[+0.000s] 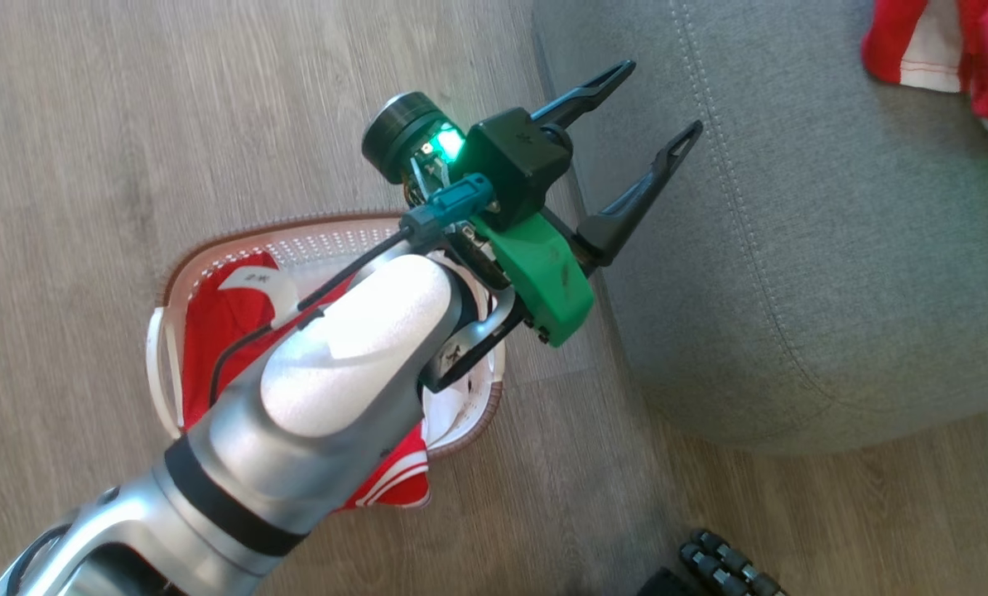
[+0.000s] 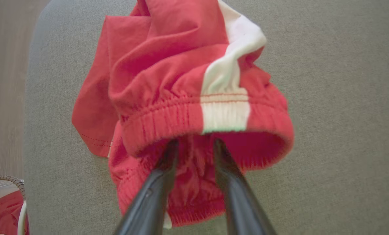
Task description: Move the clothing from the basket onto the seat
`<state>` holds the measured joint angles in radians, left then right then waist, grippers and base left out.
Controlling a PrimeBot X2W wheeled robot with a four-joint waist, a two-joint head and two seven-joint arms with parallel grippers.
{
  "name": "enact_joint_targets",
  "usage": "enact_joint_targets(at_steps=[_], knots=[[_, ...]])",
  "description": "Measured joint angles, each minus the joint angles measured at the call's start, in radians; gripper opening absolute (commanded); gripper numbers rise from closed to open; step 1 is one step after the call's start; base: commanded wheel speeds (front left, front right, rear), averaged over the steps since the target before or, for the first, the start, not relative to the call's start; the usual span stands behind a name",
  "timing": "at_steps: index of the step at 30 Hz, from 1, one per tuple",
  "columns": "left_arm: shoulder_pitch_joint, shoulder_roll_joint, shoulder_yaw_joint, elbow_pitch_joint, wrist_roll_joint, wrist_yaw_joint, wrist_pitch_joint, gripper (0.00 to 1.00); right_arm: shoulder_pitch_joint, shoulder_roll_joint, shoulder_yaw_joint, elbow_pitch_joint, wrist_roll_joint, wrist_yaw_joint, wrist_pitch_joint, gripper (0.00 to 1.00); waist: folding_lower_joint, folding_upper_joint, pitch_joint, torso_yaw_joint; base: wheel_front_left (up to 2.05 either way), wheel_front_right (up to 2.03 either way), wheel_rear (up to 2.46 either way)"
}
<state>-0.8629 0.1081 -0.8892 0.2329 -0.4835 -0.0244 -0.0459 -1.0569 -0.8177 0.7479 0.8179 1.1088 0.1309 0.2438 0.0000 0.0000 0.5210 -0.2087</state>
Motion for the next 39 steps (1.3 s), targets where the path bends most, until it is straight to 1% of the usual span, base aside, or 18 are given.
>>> enact_joint_targets(at_steps=[11,15,20,22,24,25,29,35,39], knots=[[0.015,0.008,0.003,0.002,-0.023,0.016,-0.016,1.00,0.000,-0.004,0.062,-0.017,0.034,0.000,0.025,1.00,0.0000,0.0000,-0.063,-0.013,0.00,0.00,0.00],[0.064,0.023,0.011,0.001,-0.037,0.017,-0.028,1.00,0.001,-0.015,0.081,-0.076,0.051,0.000,0.012,1.00,0.0000,0.0000,-0.104,-0.020,0.00,0.00,0.00],[0.113,0.052,0.030,0.000,-0.061,0.035,-0.047,1.00,0.003,-0.049,0.105,-0.143,0.063,0.000,-0.003,1.00,0.0000,0.0000,-0.163,-0.028,0.00,0.00,0.00],[0.133,0.061,0.034,-0.006,-0.070,0.039,-0.056,1.00,0.003,-0.064,0.106,-0.171,0.062,0.000,-0.040,1.00,0.0000,0.0000,-0.190,-0.030,0.00,0.00,0.00],[0.157,0.068,0.039,-0.012,-0.080,0.045,-0.065,1.00,0.003,-0.076,0.100,-0.198,0.060,0.000,-0.105,1.00,0.0000,0.0000,-0.219,-0.029,0.00,0.00,0.00],[0.182,0.077,0.049,-0.019,-0.085,0.057,-0.075,1.00,0.007,-0.083,0.095,-0.218,0.058,0.000,-0.166,1.00,0.0000,0.0000,-0.246,-0.026,0.00,0.00,0.00],[0.227,0.094,0.068,-0.037,-0.103,0.086,-0.094,1.00,0.053,-0.101,0.074,-0.249,0.049,0.000,-0.263,1.00,-0.0001,0.0000,-0.296,-0.014,0.00,0.00,0.00],[0.296,0.134,0.099,-0.056,-0.105,0.132,-0.123,1.00,0.142,-0.102,0.019,-0.306,0.051,0.000,-0.409,1.00,-0.0001,0.0000,-0.355,0.019,0.00,0.00,0.00],[0.347,0.150,0.128,-0.069,-0.122,0.157,-0.147,1.00,0.197,-0.097,-0.036,-0.331,0.044,0.000,-0.467,1.00,-0.0001,0.0001,-0.391,0.046,0.00,0.00,0.00]])
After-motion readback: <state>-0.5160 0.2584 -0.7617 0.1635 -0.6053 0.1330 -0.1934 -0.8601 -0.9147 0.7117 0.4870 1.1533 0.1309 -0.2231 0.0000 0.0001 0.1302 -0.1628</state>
